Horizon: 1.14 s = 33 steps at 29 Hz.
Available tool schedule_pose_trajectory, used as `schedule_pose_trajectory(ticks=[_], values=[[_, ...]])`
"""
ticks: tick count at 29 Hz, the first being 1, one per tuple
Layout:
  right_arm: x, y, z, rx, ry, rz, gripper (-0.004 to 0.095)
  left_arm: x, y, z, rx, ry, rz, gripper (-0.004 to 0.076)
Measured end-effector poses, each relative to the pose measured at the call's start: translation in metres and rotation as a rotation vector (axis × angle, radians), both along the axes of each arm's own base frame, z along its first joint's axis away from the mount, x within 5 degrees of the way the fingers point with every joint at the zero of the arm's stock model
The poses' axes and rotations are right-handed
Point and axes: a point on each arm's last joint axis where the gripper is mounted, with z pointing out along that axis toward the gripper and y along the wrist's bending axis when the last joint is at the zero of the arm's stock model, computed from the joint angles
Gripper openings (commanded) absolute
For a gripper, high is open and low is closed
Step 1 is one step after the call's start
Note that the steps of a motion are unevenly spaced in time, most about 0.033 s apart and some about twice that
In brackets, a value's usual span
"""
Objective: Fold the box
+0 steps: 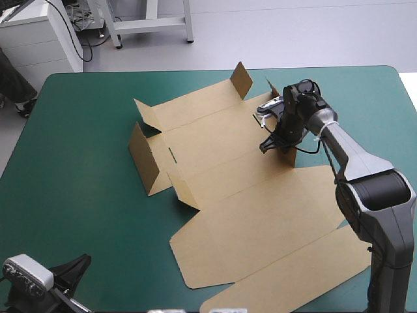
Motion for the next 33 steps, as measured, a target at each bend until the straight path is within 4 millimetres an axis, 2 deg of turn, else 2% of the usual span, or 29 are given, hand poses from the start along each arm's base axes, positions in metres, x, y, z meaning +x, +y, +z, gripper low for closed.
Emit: schedule_pose_trajectory(ticks=[3,6,11,16,26,30,33], values=[[0.003,0.000,0.009,-0.018,-0.031,0.050,-0.0020,0.000,0.000,0.000,0.000,0.000,0.000,-0.0008],[0.008,0.001,0.026,-0.023,-0.089,0.126,-0.0020,0.000,0.000,0.000,0.000,0.000,0.000,-0.0008],[0.013,0.009,0.060,0.013,-0.209,0.328,-0.0020,0.000,0.000,0.000,0.000,0.000,0.000,-0.0008],[0.012,0.018,0.081,0.066,-0.289,0.511,-0.0020,0.000,0.000,0.000,-0.001,-0.001,0.000,-0.0008],[0.005,0.037,0.085,0.127,-0.322,0.696,-0.0021,0.000,0.000,0.000,0.000,0.000,0.000,-0.0008],[0.000,0.059,0.079,0.124,-0.312,0.756,-0.0021,0.000,0.000,0.000,0.000,0.000,0.000,-0.0008],[-0.004,0.086,0.059,0.087,-0.265,0.811,-0.0021,0.000,0.000,0.000,0.000,0.000,0.000,-0.0008]])
